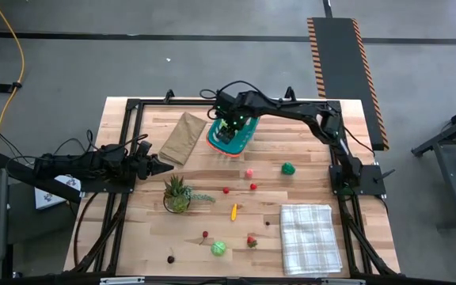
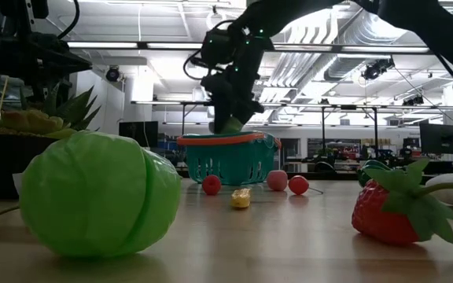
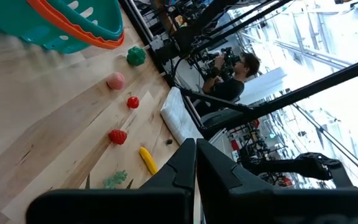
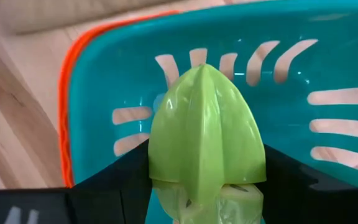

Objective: Pick and placing Produce into tupperware
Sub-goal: Put the green star fruit in the green basket

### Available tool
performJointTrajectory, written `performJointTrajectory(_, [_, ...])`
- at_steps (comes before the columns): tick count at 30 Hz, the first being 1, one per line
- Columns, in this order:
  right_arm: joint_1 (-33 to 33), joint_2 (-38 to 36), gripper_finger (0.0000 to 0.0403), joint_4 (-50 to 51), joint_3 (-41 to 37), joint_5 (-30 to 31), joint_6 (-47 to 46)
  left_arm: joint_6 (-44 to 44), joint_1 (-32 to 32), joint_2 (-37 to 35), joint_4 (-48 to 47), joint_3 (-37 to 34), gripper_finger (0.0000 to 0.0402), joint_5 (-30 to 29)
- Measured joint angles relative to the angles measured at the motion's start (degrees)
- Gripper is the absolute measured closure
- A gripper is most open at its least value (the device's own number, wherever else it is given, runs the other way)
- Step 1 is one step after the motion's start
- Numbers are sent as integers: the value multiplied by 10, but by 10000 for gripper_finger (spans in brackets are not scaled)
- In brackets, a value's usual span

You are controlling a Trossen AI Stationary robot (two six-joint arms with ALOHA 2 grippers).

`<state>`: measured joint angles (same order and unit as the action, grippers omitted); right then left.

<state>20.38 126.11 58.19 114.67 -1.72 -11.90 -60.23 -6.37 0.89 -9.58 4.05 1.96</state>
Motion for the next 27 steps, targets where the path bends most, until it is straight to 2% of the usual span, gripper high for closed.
performJointTrajectory(7, [0, 22, 187, 12, -1, -3, -11, 16, 0, 0, 0, 0, 399, 0])
performJointTrajectory(27, [3, 21, 187, 19, -1, 14, -23, 34, 0, 0, 0, 0, 399, 0])
